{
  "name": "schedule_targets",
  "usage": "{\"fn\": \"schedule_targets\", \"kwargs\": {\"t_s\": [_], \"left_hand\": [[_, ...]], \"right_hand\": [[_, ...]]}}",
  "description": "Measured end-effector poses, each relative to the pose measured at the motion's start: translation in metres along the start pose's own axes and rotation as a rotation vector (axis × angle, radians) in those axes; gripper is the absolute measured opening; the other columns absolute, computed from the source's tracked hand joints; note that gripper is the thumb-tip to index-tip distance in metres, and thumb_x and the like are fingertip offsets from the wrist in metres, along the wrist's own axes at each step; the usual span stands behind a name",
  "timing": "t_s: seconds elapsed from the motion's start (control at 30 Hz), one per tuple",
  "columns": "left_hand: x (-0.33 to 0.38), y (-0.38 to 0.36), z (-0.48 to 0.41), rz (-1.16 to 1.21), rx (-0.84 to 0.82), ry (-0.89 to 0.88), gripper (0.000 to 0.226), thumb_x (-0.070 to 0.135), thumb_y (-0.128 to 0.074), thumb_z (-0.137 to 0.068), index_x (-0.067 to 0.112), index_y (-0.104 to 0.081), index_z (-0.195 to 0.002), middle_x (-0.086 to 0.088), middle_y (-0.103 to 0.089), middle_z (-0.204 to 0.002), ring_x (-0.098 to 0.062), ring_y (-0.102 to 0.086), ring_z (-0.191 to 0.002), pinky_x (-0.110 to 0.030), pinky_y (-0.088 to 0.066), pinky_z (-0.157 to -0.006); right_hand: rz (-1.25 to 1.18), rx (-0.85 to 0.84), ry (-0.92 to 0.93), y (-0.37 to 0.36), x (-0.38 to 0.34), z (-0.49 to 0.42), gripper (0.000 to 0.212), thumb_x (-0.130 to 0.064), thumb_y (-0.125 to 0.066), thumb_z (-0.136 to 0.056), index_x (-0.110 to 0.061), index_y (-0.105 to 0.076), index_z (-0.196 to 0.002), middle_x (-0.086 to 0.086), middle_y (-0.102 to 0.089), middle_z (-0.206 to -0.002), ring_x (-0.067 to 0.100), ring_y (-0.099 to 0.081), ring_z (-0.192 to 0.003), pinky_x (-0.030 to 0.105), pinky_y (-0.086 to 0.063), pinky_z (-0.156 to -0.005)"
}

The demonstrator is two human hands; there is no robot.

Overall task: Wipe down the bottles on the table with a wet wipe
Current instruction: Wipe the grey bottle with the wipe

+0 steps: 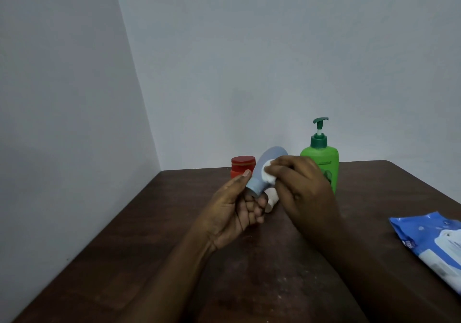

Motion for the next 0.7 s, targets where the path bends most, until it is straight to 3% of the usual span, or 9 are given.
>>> {"fn": "schedule_targets", "kwargs": {"t_s": [0.1,0.17,0.23,0.4,0.5,0.57,0.63,0.7], "left_hand": [[0.002,-0.003,0.003,-0.068,-0.018,-0.019,0.047,0.036,-0.054,-0.101,0.000,-0.051,-0.131,-0.019,-0.067,-0.076,-0.021,-0.063,-0.056,-0.032,-0.058,-0.055],[0.001,-0.004,0.003,-0.124,-0.030,-0.026,0.042,0.036,-0.059,-0.097,0.004,-0.055,-0.124,-0.020,-0.070,-0.080,-0.022,-0.066,-0.061,-0.035,-0.061,-0.062],[0.003,-0.003,0.003,-0.152,-0.011,-0.047,0.037,0.035,-0.064,-0.092,0.008,-0.059,-0.117,-0.019,-0.072,-0.083,-0.022,-0.068,-0.064,-0.035,-0.062,-0.065],[0.009,0.007,0.000,-0.069,0.080,-0.136,0.032,0.035,-0.069,-0.088,0.009,-0.067,-0.107,-0.018,-0.072,-0.092,-0.022,-0.070,-0.072,-0.032,-0.063,-0.067],[0.010,0.009,-0.002,0.009,0.105,-0.171,0.045,0.037,-0.064,-0.094,0.000,-0.066,-0.119,-0.022,-0.069,-0.114,-0.022,-0.069,-0.092,-0.031,-0.061,-0.076],[0.011,0.007,-0.003,0.057,0.075,-0.170,0.045,0.033,-0.058,-0.101,-0.002,-0.065,-0.128,-0.023,-0.068,-0.124,-0.023,-0.069,-0.101,-0.032,-0.061,-0.082],[0.010,0.005,-0.002,0.116,0.055,-0.149,0.036,0.026,-0.059,-0.099,0.002,-0.068,-0.123,-0.020,-0.072,-0.116,-0.023,-0.073,-0.095,-0.034,-0.063,-0.081],[0.009,0.002,-0.003,0.137,0.027,-0.132,0.035,0.021,-0.062,-0.095,0.003,-0.066,-0.124,-0.021,-0.073,-0.110,-0.026,-0.075,-0.088,-0.038,-0.065,-0.080]], "right_hand": [[0.070,0.079,-0.144,0.008,0.021,0.001,0.028,0.011,-0.065,-0.085,-0.002,-0.075,-0.107,0.013,-0.071,-0.108,0.030,-0.064,-0.103,0.030,-0.049,-0.095],[0.074,0.129,-0.222,0.014,0.028,0.001,0.031,0.016,-0.066,-0.084,-0.002,-0.074,-0.107,0.011,-0.070,-0.108,0.027,-0.065,-0.102,0.033,-0.052,-0.093],[0.052,0.157,-0.252,0.017,0.026,0.001,0.029,0.017,-0.066,-0.085,-0.003,-0.073,-0.104,0.009,-0.069,-0.107,0.023,-0.064,-0.101,0.027,-0.050,-0.092],[-0.062,-0.009,-0.057,-0.004,-0.009,0.005,0.019,0.006,-0.066,-0.089,-0.002,-0.073,-0.104,0.010,-0.063,-0.106,0.024,-0.062,-0.099,0.031,-0.050,-0.087],[-0.109,-0.081,0.030,-0.016,-0.026,0.009,0.018,0.005,-0.070,-0.087,-0.005,-0.073,-0.101,0.006,-0.059,-0.105,0.023,-0.058,-0.096,0.026,-0.046,-0.089],[-0.096,-0.068,0.042,-0.014,-0.027,0.008,0.017,0.003,-0.067,-0.089,-0.004,-0.074,-0.103,0.005,-0.058,-0.106,0.022,-0.058,-0.096,0.025,-0.045,-0.090],[-0.050,-0.005,0.004,-0.007,-0.022,0.006,0.018,0.001,-0.064,-0.092,-0.002,-0.074,-0.107,0.009,-0.060,-0.107,0.025,-0.060,-0.099,0.028,-0.048,-0.091],[-0.022,0.078,-0.054,0.004,-0.016,0.003,0.019,0.008,-0.067,-0.090,0.002,-0.074,-0.107,0.013,-0.062,-0.107,0.020,-0.060,-0.102,0.021,-0.046,-0.096]]}}
Point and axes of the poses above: each hand's wrist, its own z-axis away from the middle knuckle, its own y-axis out of the back of the hand, x = y × z, the point moved 7 cm from there along -z, towards the middle knuckle
